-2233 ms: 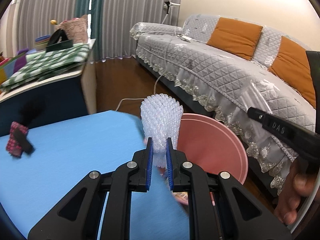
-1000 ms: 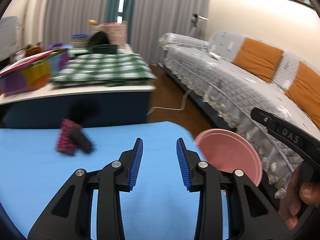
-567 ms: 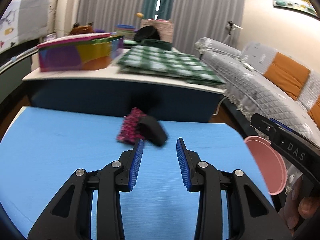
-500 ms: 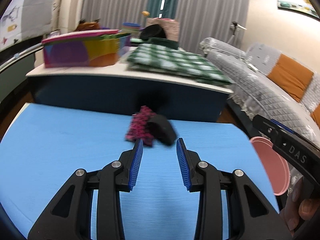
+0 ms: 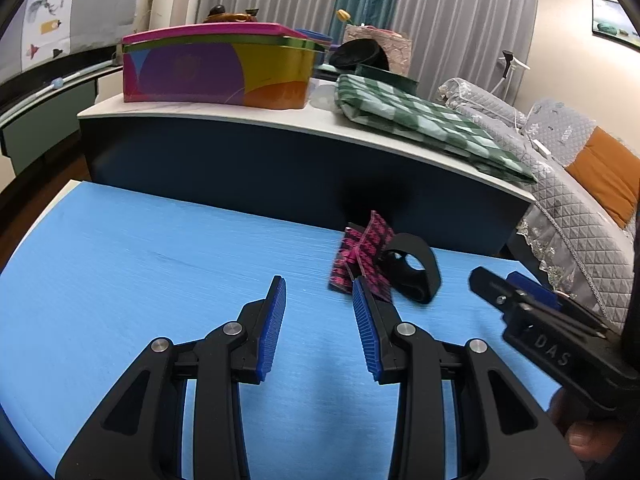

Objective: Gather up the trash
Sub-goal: 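Withdraw both open tools from the bucket toward the pink-black pouch, then grasp the pink-black pouch with the left tool while the right tool grasps its black strap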

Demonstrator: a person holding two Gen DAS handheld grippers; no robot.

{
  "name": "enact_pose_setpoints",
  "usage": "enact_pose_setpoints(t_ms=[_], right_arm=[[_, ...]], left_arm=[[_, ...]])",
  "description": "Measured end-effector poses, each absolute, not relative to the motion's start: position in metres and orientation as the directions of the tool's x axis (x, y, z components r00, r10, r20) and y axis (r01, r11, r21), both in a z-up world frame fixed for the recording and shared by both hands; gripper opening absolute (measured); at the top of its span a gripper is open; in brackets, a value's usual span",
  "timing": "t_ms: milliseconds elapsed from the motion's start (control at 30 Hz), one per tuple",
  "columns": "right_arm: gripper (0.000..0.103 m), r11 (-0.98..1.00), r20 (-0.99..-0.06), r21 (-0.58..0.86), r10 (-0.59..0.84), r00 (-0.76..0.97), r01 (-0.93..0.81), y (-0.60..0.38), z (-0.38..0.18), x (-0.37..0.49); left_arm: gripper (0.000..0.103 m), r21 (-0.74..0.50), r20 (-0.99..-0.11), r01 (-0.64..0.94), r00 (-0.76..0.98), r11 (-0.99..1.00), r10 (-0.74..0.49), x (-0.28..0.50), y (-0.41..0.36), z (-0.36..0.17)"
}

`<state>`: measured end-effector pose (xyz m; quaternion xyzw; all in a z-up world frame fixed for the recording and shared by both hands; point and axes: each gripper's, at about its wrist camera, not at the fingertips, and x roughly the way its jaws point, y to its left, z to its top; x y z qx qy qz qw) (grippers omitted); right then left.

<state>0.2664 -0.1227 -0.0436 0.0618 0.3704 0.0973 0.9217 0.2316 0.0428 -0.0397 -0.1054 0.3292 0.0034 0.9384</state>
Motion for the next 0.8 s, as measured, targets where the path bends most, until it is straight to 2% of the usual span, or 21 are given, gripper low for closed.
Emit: enact_pose_setpoints(t_ms=[367,467,533,633,800], right_arm=[[0.06,0.967,-0.715,0.193,0.255,0.651,-0.168,-0.101,-0.069,0.298],[0.044,0.965,-0.722,0.197,0.26,0.641,-0.171,-0.101,-0.072,0.302],[0.028,0.961,-0.726,0.212,0.276,0.63,-0.177,-0.102,-0.075,0.303],[0.022,0.959,-0.723,0.212,0.284,0.63,-0.189,-0.104,-0.074,0.3],[0.02,0.968,-0.716,0.19,0.25,0.652,-0.163,-0.115,-0.07,0.296]], left_arm=[[0.035,-0.239,-0.626,-0.108,0.776,0.965,-0.068,0.254,0.062,-0.05],[0.035,-0.25,-0.627,-0.098,0.774,0.963,-0.084,0.258,0.058,-0.053],[0.035,-0.258,-0.625,-0.087,0.774,0.962,-0.097,0.259,0.056,-0.054],[0.035,-0.269,-0.624,-0.073,0.773,0.96,-0.116,0.261,0.05,-0.056],[0.035,-0.277,-0.62,-0.046,0.771,0.96,-0.142,0.262,0.038,-0.057]])
